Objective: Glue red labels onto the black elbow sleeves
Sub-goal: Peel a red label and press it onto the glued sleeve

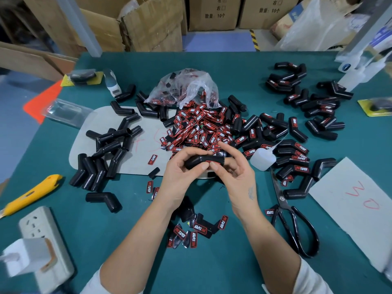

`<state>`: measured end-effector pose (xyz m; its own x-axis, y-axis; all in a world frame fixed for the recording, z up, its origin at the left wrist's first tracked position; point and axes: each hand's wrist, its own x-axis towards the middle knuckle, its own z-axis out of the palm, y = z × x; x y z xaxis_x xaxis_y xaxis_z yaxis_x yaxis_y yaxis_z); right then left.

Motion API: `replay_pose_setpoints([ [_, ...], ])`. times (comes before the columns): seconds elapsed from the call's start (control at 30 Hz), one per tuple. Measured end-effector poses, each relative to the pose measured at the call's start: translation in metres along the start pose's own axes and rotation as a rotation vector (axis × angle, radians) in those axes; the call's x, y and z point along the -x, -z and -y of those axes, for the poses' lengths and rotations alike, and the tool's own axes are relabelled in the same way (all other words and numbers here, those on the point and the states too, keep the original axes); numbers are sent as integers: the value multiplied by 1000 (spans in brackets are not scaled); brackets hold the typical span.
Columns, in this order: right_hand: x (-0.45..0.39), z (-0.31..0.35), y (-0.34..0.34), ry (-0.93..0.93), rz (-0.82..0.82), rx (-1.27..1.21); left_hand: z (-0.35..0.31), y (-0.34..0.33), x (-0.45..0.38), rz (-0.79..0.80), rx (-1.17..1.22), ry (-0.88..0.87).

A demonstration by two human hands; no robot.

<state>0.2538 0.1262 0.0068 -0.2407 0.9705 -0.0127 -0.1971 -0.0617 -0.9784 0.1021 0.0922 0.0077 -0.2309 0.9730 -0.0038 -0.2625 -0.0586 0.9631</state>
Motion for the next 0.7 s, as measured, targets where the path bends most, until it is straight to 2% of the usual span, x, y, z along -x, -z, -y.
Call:
replay_pose_setpoints([
  [0.7,0,-3,2,-6,29,16,0,4,-1,14,38,40],
])
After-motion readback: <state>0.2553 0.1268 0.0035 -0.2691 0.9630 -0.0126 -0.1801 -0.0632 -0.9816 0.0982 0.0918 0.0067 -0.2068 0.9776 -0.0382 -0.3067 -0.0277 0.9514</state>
